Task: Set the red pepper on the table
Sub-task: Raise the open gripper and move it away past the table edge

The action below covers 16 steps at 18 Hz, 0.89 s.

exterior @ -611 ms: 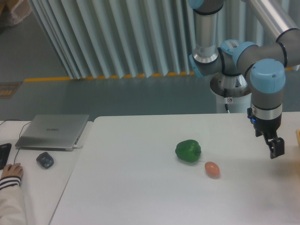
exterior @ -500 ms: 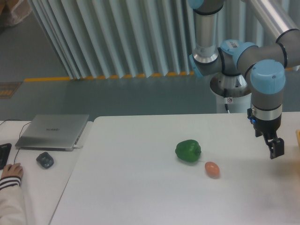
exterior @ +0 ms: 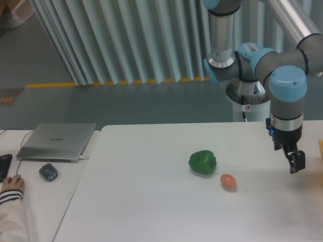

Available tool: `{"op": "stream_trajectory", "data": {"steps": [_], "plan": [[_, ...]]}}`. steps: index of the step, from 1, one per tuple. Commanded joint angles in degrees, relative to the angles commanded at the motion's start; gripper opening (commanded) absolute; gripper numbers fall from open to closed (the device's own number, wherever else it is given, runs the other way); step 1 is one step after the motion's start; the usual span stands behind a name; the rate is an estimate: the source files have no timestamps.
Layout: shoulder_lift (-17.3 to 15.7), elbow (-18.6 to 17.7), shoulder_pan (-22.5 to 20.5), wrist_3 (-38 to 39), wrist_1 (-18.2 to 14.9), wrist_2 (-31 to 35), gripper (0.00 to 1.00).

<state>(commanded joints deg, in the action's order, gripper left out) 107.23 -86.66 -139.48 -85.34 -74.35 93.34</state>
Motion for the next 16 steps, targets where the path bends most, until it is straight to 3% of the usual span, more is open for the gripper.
{"op": "stream_trajectory", "data": {"steps": [16], "plan": [[1.41,0.88,0.26,-2.90,-0.09,0.97,1.00]]}}
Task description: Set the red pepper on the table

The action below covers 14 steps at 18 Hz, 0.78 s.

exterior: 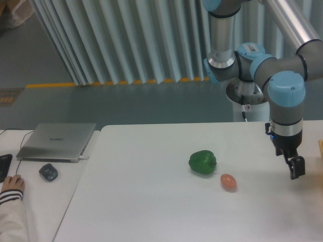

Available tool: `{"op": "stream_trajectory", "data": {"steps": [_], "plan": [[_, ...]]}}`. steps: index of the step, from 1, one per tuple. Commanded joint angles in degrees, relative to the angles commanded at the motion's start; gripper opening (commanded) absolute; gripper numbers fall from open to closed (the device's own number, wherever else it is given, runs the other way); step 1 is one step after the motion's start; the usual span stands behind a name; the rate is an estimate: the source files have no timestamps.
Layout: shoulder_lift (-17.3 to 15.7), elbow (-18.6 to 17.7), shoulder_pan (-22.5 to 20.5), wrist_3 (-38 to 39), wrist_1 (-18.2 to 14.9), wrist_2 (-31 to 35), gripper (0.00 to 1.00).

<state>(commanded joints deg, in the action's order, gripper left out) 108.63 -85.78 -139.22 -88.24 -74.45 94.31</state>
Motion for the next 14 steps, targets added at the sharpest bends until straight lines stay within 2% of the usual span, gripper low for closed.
{"op": "stream_trajectory", "data": {"steps": [3,6,7,8,10,14], "plan": [[-0.35,-0.09,-2.98,-1.14,1.49,-0.52,1.00],[0.17,0.35,-6.32,-3.32,4.92,-0.09,1.00],[0.26,0.52,-7.63,-7.08,5.01,-0.09,1.00],[0.52,1.31,-10.08,-15.04,4.58,-0.70,1.00],[1.05,1.58,-13.17,-25.43,4.75,-1.58,1.00],[2.63,1.84,-16.17,-41.45,5.97,-1.32,1.00]]}}
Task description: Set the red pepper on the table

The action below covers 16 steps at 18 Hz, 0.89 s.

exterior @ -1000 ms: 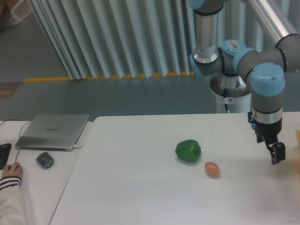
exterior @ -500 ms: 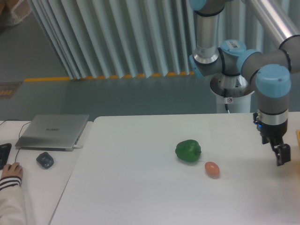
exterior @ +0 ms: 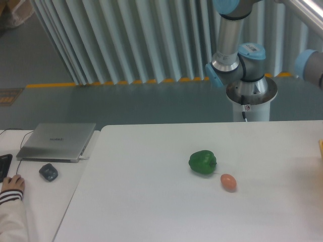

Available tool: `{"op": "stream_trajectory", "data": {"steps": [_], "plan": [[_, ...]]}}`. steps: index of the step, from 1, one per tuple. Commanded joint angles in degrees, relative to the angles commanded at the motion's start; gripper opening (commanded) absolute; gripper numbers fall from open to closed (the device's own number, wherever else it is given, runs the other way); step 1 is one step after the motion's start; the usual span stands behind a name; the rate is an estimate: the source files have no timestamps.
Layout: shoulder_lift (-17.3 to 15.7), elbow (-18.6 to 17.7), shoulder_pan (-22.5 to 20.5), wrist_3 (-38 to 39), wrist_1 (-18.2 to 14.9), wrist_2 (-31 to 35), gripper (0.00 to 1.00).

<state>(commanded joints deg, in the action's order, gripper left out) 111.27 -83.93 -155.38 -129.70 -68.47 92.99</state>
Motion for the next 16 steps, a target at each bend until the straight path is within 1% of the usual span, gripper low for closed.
{"op": "stream_trajectory", "data": {"steps": [2,6,9,12,16], "plan": [[1.05,-0.44,-2.10,-7.21,0.62,0.09,1.00],[2.29,-0.62,-4.31,-15.13,0.88,0.44,1.00],[3.08,-0.26,-5.01,-21.45,0.97,1.23,1.00],[3.60,-0.09,-5.19,-25.68,1.06,4.56,1.00],[4.66,-0.18,-8.17,-30.34,2.81,4.66,1.00]]}}
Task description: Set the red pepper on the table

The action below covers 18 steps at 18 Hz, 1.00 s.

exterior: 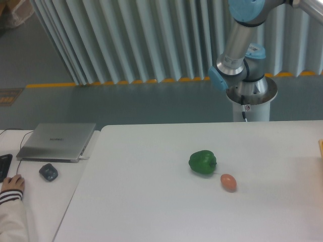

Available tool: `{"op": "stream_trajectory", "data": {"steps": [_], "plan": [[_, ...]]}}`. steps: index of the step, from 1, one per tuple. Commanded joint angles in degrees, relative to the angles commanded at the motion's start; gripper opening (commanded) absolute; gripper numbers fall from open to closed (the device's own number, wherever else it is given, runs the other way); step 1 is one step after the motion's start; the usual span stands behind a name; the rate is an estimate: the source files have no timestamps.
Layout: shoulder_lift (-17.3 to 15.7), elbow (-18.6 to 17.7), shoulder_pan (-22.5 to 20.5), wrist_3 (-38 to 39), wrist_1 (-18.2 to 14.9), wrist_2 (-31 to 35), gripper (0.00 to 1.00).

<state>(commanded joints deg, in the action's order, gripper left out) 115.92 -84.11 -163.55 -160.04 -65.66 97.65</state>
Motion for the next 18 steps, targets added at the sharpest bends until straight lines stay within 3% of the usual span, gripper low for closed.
{"op": "stream_trajectory", "data": {"steps": [18], "plan": [[2.37,0.00,0.08,1.40,3.25,-0.18,1.00]]}}
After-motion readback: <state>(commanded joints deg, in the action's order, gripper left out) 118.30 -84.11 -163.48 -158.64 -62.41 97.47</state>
